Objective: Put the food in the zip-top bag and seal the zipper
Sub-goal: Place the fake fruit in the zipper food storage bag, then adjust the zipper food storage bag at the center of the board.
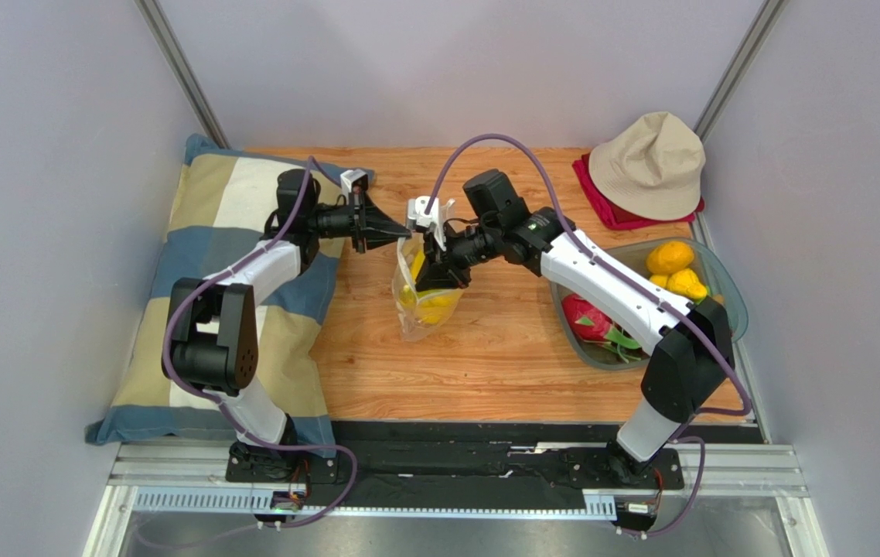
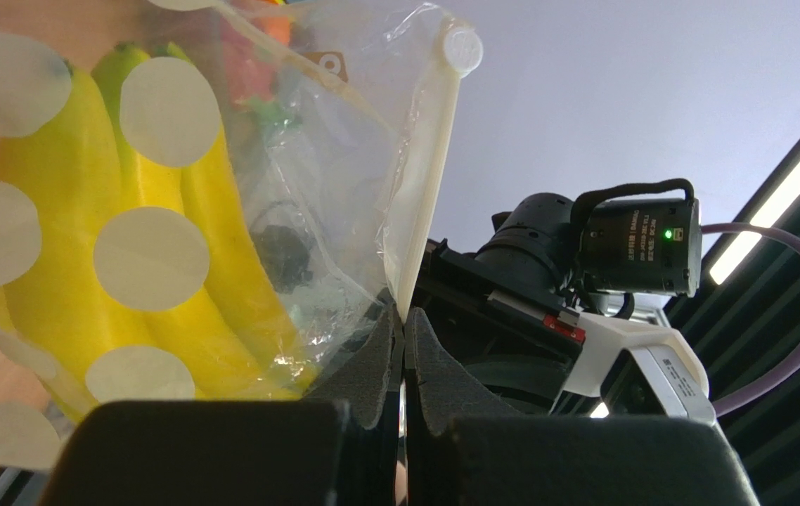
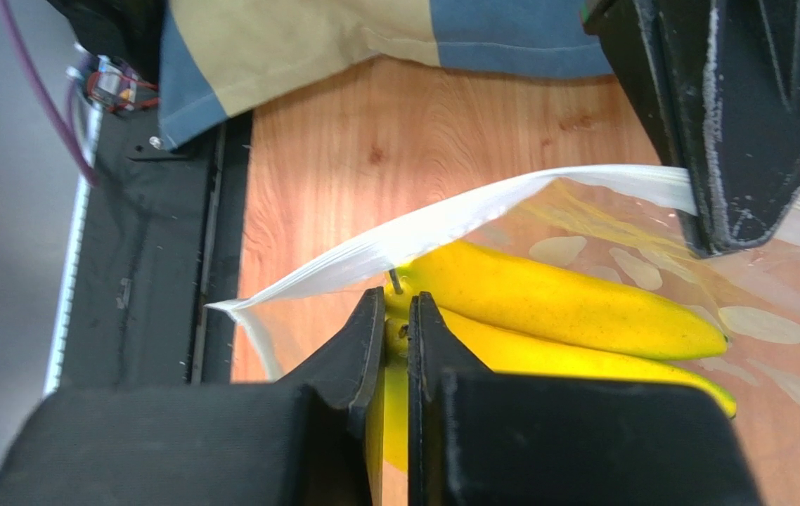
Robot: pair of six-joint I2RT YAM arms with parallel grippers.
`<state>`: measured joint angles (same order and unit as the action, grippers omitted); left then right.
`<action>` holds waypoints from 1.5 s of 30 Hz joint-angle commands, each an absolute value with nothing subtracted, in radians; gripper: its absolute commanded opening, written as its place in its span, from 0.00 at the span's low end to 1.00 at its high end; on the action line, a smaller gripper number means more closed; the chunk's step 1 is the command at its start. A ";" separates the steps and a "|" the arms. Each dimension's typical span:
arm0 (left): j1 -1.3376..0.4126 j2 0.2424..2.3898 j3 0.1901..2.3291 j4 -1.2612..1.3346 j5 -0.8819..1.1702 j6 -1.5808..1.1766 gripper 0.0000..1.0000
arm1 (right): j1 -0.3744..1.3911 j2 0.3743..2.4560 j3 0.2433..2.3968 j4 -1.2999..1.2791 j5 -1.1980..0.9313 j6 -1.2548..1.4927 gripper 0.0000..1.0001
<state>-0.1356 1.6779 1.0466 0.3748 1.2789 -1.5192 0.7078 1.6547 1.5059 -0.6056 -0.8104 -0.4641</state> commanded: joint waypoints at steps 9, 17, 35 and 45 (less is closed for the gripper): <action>-0.152 1.729 1.161 0.099 1.339 -1.238 0.00 | 0.704 1.727 1.542 -0.557 -0.663 -0.592 0.34; -0.152 1.727 1.308 -0.316 1.298 -0.881 0.00 | 0.686 1.505 1.585 -0.563 -0.648 -0.202 0.71; -0.190 1.694 1.391 -0.558 1.224 -0.644 0.05 | 0.560 1.617 1.496 -0.793 -0.621 0.169 0.49; -0.201 1.646 1.621 -0.974 1.086 -0.356 0.01 | 0.445 1.526 1.430 -0.510 -1.008 0.486 0.00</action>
<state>-0.1898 1.7382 1.4990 -0.7761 1.1515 -0.5098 0.4999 1.6520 1.4620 -0.7422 -0.7841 0.2783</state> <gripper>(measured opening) 0.052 0.007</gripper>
